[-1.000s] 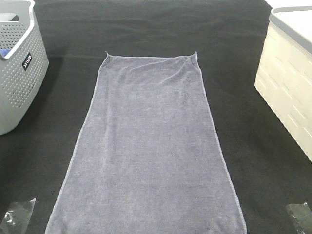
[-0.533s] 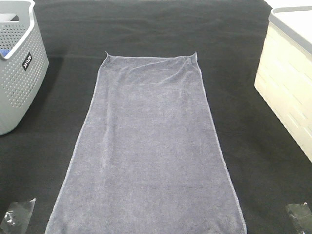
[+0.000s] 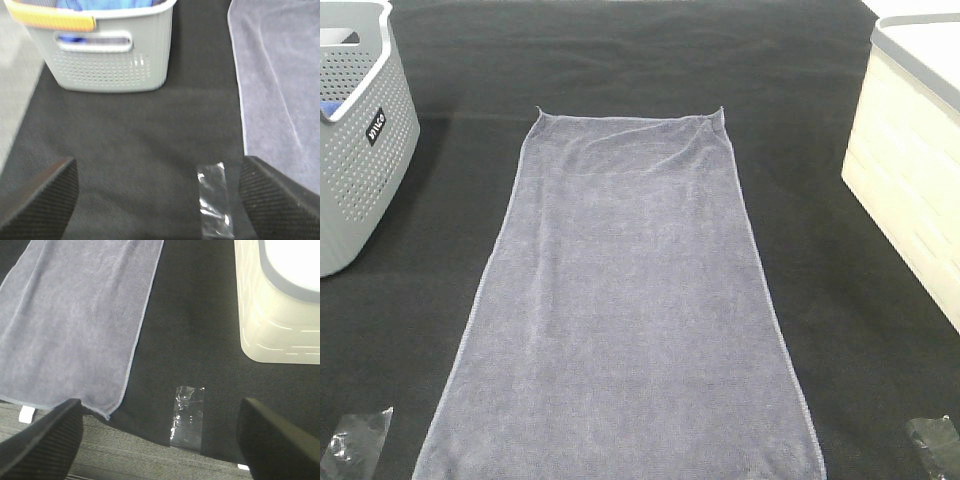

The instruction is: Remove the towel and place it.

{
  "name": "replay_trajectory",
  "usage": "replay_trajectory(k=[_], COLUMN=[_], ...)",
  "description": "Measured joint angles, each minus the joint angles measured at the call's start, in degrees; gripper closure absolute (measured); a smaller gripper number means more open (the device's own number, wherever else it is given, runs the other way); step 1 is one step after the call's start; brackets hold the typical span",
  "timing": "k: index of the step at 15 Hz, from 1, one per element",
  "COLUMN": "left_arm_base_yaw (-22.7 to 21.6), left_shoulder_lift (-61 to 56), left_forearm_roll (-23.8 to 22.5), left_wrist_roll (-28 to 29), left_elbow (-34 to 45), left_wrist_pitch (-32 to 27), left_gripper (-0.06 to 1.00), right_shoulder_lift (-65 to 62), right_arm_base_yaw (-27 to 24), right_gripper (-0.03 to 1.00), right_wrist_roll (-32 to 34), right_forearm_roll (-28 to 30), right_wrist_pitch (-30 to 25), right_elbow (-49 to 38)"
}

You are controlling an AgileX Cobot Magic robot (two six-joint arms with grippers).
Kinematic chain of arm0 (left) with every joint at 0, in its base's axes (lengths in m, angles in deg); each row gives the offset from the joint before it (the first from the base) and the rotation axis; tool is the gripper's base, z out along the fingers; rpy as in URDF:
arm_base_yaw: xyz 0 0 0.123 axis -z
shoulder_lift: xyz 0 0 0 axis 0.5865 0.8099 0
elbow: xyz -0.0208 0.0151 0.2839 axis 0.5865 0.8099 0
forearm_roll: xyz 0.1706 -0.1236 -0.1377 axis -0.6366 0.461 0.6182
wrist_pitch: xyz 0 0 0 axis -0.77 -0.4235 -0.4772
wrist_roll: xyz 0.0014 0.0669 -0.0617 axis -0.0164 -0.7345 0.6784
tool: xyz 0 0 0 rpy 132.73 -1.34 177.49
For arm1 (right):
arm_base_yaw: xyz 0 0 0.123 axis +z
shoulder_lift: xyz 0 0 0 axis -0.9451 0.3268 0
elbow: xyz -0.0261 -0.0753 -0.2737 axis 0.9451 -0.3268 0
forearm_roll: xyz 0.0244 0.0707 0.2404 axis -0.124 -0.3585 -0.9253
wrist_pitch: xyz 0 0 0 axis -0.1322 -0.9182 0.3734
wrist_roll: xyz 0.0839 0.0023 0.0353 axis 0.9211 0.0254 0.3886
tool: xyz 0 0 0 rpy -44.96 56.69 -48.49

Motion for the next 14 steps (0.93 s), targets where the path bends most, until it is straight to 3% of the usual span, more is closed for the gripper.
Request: replay_trajectory(k=[5,7,12,14], left_arm_base_yaw=[0.0,0.0,0.0,0.8], left_shoulder_lift=[-4.8,-4.9,-4.9,-4.9], left_forearm_roll=[-0.2,2.3,3.8,7.2], left_wrist_roll=[-3.5,-3.2,-2.8,-2.6], left_elbow=[1.3,6.8,9.7,11.1], left_wrist_pitch=[-0.3,-0.3,2.2,5.2], left_gripper=[0.12,0.12,0.12,0.12], right_shoulder_lift=[-13.3,-20.3,-20.5,-20.5], right_arm_base_yaw=[0.0,0.0,0.0,0.0], right_gripper=[0.16,0.16,0.17,0.18], right_wrist_roll=[-2.9,-2.9,-3.3,-3.4], right_forearm_roll=[0.1,0.0,-1.0,-1.4], right_wrist_pitch=[-0.1,0.1,5.7,6.1], right_elbow=[-7.5,-10.9,-17.7,-17.8])
